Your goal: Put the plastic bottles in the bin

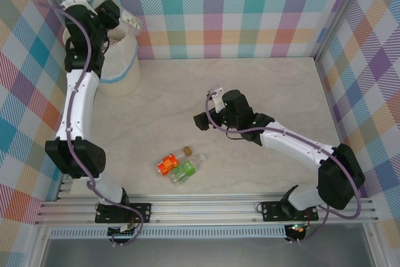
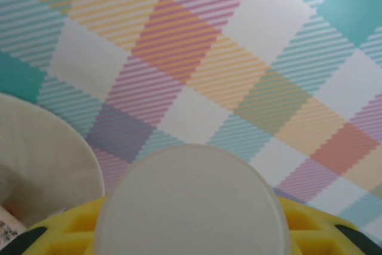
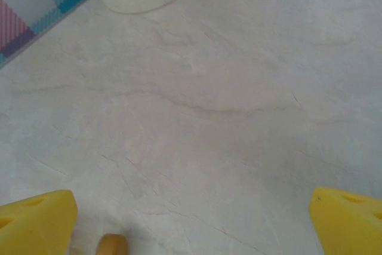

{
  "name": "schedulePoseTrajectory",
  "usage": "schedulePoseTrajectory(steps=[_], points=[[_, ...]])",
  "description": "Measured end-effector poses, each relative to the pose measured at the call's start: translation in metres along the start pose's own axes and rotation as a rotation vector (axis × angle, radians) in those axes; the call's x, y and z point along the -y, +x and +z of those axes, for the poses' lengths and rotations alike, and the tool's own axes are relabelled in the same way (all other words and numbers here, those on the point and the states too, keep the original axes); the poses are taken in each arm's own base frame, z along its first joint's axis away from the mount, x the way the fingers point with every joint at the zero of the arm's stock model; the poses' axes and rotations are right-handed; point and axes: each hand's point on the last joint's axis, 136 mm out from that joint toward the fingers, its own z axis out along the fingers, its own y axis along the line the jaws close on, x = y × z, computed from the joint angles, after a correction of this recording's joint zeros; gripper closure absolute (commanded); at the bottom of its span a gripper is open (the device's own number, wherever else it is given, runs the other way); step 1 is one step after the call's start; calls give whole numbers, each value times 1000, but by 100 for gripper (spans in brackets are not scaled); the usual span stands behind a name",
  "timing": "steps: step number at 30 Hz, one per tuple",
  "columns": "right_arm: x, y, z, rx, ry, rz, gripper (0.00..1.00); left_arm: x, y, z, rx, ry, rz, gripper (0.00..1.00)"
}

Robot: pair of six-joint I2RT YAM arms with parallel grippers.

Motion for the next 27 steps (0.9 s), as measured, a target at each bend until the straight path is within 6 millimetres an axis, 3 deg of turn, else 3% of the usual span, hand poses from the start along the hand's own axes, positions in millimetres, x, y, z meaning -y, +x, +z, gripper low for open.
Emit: schedulePoseTrajectory(steps=[3,7,9,13,14,16,18,22,27], points=[[7,5,0,-13,39,16,0,-11,-22,20,51,-56,57,98],[12,6,0,-13,66,32,0,-31,-36,42,58,-136,121,98],[14,6,0,-13,76,36,0,-43,-37,54,52,-167,147,96],[16,7,1,-20,92,39,0,-77,-17,66,-15,-240,161,88],[17,8,2,-25,95,39,1,-86,-13,68,-28,-255,161,79],[19,9,3,-32,105,39,0,-101,-5,72,-51,-272,160,40],[21,11,3,-37,118,45,0,-115,7,78,-86,-258,151,16],[24,11,3,-32,138,66,0,-131,32,85,-165,-225,127,1],[28,10,3,-25,161,100,0,-113,48,85,-221,-138,41,0]])
